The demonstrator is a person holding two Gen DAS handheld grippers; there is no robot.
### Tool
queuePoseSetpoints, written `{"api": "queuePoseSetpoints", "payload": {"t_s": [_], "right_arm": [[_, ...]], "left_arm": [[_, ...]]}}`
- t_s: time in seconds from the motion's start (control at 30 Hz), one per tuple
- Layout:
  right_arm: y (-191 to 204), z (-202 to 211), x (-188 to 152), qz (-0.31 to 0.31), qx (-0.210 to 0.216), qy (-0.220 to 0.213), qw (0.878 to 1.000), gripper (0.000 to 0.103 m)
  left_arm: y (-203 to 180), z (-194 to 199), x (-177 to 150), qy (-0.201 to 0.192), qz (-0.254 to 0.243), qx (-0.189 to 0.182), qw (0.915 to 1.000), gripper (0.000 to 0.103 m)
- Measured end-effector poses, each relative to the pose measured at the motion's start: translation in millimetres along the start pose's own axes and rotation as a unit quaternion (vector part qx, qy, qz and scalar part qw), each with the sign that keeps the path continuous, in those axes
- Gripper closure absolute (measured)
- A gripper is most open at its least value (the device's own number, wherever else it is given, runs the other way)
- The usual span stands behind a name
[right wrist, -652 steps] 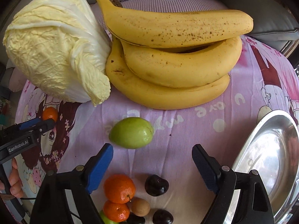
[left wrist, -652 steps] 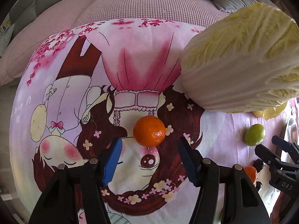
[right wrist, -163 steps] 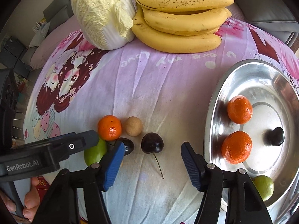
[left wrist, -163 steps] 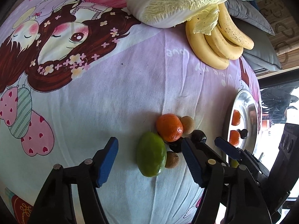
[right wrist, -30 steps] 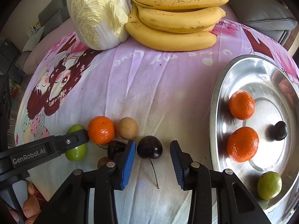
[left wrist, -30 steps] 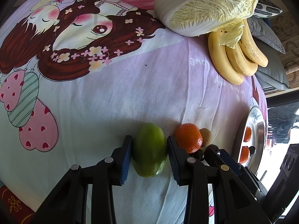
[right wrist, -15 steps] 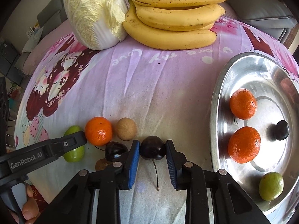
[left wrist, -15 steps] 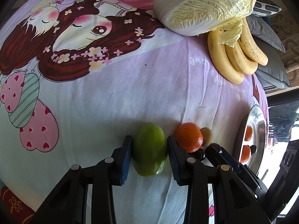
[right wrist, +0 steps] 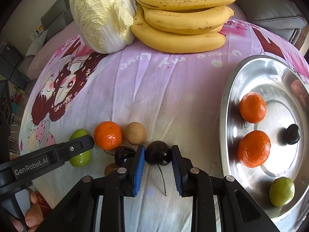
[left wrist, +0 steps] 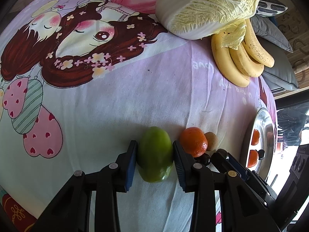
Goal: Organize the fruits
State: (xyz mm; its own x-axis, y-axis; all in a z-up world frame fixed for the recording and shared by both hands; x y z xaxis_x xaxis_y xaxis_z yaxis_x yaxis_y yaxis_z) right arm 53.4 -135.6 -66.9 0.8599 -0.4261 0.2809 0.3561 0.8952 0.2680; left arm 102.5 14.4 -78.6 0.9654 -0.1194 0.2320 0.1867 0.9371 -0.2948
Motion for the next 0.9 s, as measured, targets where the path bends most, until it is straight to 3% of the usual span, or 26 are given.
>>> {"api": "queuePoseSetpoints", "payload": {"t_s": [0.33, 0.9], "right_arm": [[5, 23, 4, 0.0, 0.025, -0.026, 0.999, 0.074], [1, 33, 14, -0.018, 0.017, -0.042, 0.999, 0.074]], "left_arm": [[-7, 21, 0, -0.037, -0.013, -0.005, 0.9992, 0.065], [-10, 21, -1, -0.035, -0.025, 0.002, 0.9991, 0.065]]}}
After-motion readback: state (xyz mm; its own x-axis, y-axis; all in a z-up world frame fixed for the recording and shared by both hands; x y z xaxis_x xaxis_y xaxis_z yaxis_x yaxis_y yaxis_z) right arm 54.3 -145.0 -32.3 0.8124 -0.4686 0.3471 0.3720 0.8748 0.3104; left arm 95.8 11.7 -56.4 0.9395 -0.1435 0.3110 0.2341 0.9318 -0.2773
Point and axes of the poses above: each gripper's, at about its wrist camera, not at the fingertips, and z roughly against the way its jaws point, y to its left, x to its top, the point moved 5 cm from there along -z, roughly the way its jaws point, and after that the axes turned 14 degrees about -z, right-handed, at the moved point
